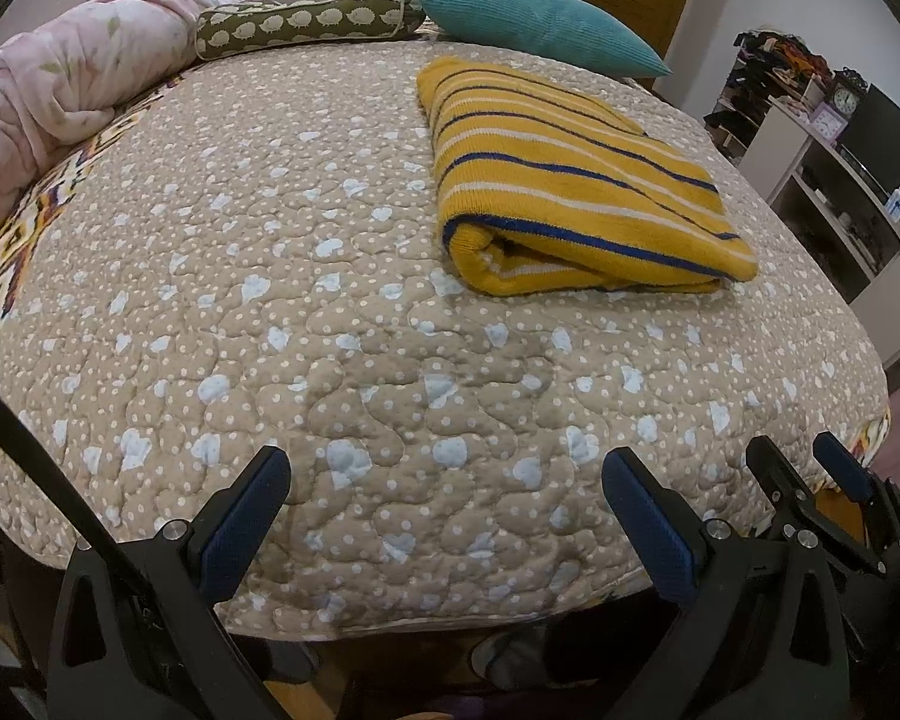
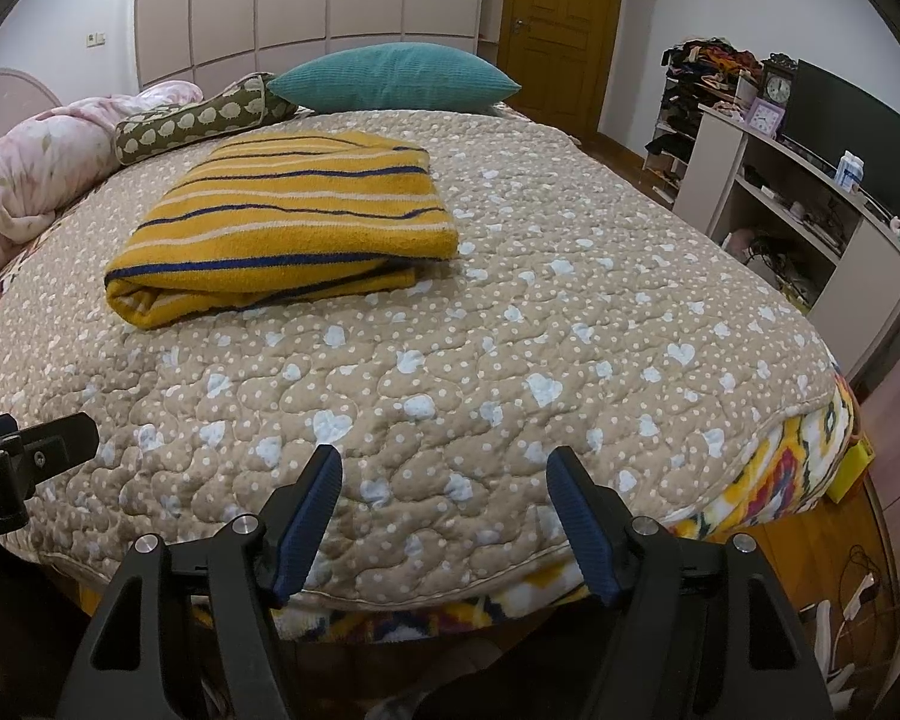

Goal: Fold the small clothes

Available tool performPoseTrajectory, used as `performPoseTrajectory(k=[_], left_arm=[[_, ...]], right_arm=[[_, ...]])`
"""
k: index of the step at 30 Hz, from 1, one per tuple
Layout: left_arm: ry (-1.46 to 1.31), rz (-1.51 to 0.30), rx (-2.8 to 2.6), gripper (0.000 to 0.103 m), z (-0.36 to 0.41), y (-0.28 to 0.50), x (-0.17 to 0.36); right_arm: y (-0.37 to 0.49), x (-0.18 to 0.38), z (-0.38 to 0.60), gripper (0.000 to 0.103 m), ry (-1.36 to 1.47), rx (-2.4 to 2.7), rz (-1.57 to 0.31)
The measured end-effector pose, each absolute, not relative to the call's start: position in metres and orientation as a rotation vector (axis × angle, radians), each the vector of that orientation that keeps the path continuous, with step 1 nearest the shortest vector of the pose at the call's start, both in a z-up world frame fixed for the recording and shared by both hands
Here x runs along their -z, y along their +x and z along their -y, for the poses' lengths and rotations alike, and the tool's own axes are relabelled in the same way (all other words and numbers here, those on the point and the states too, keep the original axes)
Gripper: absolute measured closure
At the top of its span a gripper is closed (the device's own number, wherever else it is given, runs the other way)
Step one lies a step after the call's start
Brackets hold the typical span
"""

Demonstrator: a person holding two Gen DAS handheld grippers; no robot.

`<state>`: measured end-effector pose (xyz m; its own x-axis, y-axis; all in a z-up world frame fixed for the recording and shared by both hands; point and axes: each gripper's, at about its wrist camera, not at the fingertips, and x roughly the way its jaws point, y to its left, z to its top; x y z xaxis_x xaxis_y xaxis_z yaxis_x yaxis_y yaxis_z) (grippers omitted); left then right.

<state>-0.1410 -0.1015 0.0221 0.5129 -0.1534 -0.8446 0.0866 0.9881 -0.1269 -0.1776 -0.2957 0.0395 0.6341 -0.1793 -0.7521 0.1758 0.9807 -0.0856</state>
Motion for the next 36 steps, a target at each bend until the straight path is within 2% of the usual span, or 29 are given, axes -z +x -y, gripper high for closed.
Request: performPoseTrajectory(k=[12,24,36], left_arm=[[-0.072,-1.011,0.133,0.0,0.102,-0.141,-0.027],[-0.174,-1.057,0.084,0.0,0.106,-0.106,-0.053],[-0.016,-1.014,0.092,0.0,0.14,-0.123,-0.044]], right_arm=[[-0.175,-0.043,0.302,0.027,0.01,0.215,-0.848],[-0.166,-0.054,0.332,0.027,0.05,0.266,-0.812],[-0.172,-0.052,0.346,0.026,0.097,0.267,-0.798]])
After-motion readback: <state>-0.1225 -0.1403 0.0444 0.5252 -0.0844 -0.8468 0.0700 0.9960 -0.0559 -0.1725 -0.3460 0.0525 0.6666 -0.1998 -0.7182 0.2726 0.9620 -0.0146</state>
